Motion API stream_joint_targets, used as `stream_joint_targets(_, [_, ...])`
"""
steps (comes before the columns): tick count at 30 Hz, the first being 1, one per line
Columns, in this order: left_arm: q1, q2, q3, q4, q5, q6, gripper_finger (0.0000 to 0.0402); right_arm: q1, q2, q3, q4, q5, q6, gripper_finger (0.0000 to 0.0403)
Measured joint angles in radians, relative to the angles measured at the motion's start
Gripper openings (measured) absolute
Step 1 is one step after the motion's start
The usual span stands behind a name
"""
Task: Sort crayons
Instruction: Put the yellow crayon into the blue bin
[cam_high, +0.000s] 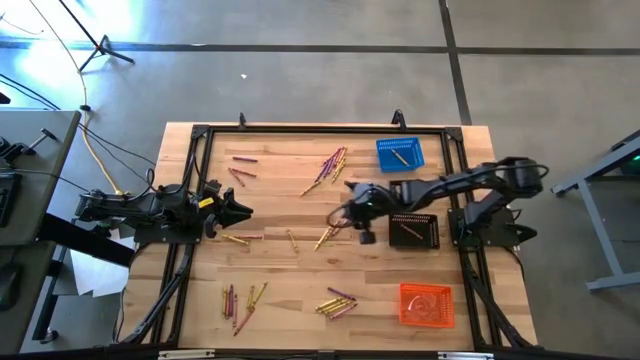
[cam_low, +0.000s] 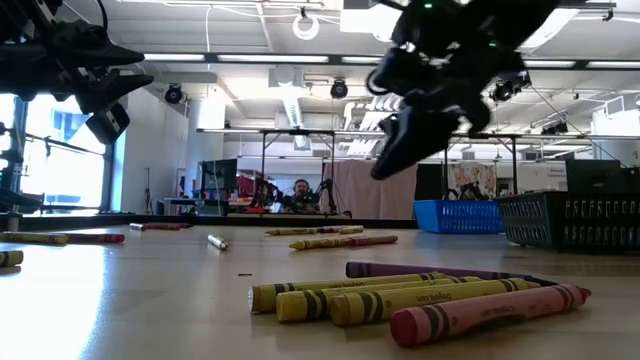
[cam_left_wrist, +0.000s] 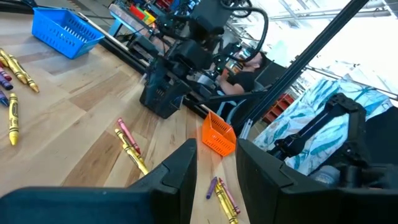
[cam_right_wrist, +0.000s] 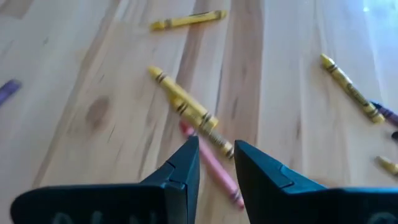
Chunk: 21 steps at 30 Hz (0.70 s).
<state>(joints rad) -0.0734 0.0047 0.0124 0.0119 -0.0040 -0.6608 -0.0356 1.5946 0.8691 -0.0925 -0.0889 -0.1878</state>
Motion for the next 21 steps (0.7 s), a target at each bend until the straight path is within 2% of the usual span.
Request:
stream_joint_targets(9, [0.000,0.000,0.000,0.000,0.000,0.000,0.0099,-0.043,0.254,0.379,-0.377,-0.001,0.075,0.0087])
stream_joint_targets(11, [0.000,0.000,0.000,0.000,0.000,0.000,0.0099,-0.048,0.300,0.443,-0.485,0.008,0.008,0.0087])
stream_joint_targets(15, [0.000,0.000,0.000,0.000,0.000,0.000,0.0099,-0.051,0.366,0.527,-0.655,0.018,-0.227,0.0087])
stream_joint_targets(18, [0.000,0.000,0.000,0.000,0.000,0.000,0.0099,-0.050,0.390,0.539,-0.694,0.018,-0.359,0.0087])
stream_joint_targets(21, [0.000,0.000,0.000,0.000,0.000,0.000,0.0099,-0.050,0.398,0.539,-0.686,0.018,-0.416,0.0087])
